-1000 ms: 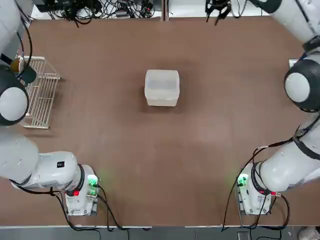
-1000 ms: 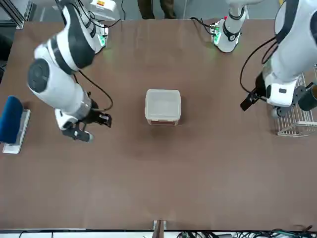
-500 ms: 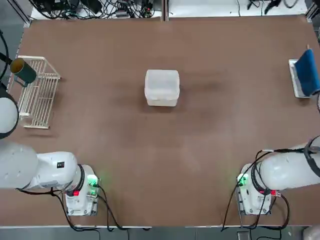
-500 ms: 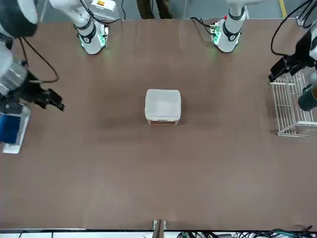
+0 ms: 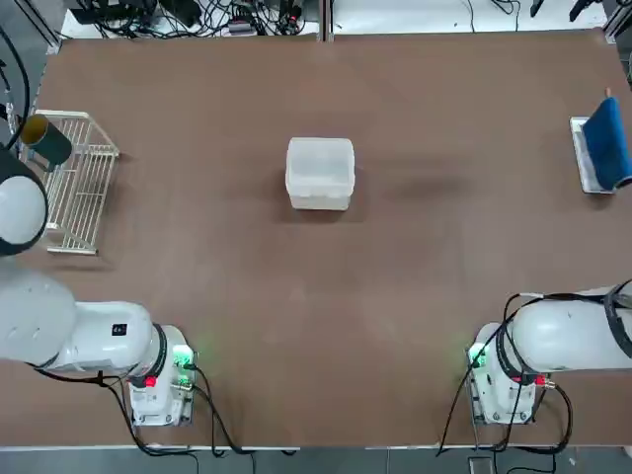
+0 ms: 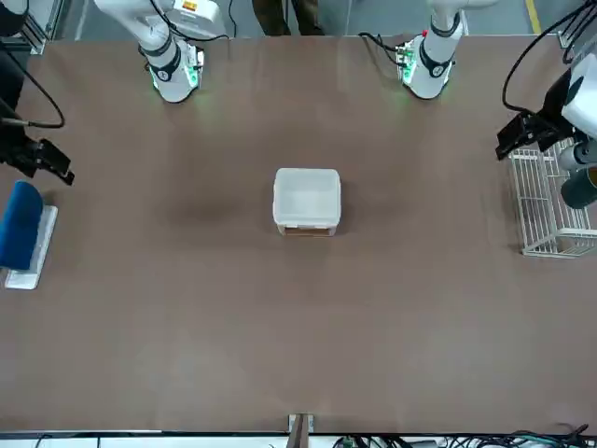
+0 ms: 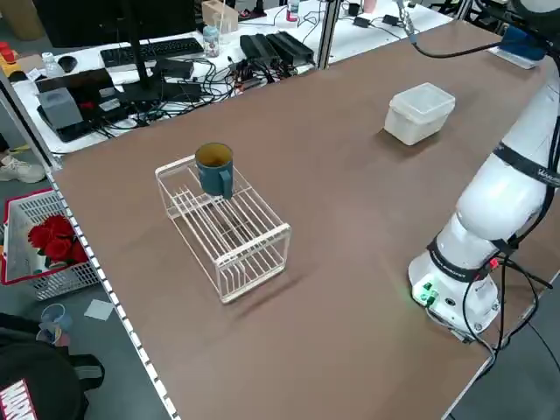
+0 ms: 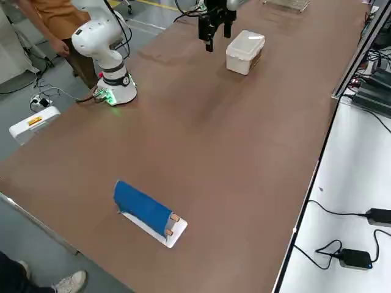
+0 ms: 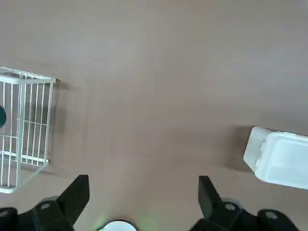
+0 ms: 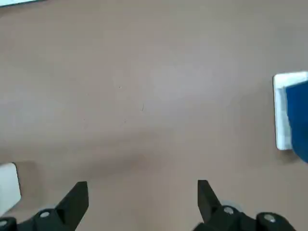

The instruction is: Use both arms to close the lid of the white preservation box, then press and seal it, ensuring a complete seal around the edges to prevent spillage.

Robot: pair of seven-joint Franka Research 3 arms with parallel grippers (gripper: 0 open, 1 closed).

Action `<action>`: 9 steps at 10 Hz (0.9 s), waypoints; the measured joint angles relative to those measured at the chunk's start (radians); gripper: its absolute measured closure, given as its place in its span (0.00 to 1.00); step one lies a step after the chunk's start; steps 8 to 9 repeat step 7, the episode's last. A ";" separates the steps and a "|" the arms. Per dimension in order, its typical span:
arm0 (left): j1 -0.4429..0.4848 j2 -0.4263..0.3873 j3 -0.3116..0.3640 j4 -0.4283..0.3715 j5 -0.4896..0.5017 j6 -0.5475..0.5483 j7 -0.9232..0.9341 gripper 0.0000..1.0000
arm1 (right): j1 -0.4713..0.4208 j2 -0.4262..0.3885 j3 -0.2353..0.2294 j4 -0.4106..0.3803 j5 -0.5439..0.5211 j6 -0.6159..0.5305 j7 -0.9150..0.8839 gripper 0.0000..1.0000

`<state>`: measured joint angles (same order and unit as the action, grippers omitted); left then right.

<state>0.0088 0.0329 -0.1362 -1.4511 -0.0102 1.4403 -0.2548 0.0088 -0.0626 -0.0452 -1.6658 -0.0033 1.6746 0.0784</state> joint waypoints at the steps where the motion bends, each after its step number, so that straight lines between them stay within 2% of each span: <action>1: 0.000 0.003 0.010 0.002 0.000 -0.002 0.018 0.00 | -0.005 0.000 0.010 0.008 0.000 -0.016 -0.035 0.00; 5: 0.003 0.029 0.011 0.004 -0.001 -0.006 0.031 0.00 | 0.003 0.000 0.030 0.010 -0.002 -0.050 -0.068 0.00; 9: 0.006 0.035 0.011 0.007 -0.003 0.002 0.050 0.00 | 0.005 0.000 0.031 0.010 -0.004 -0.053 -0.069 0.00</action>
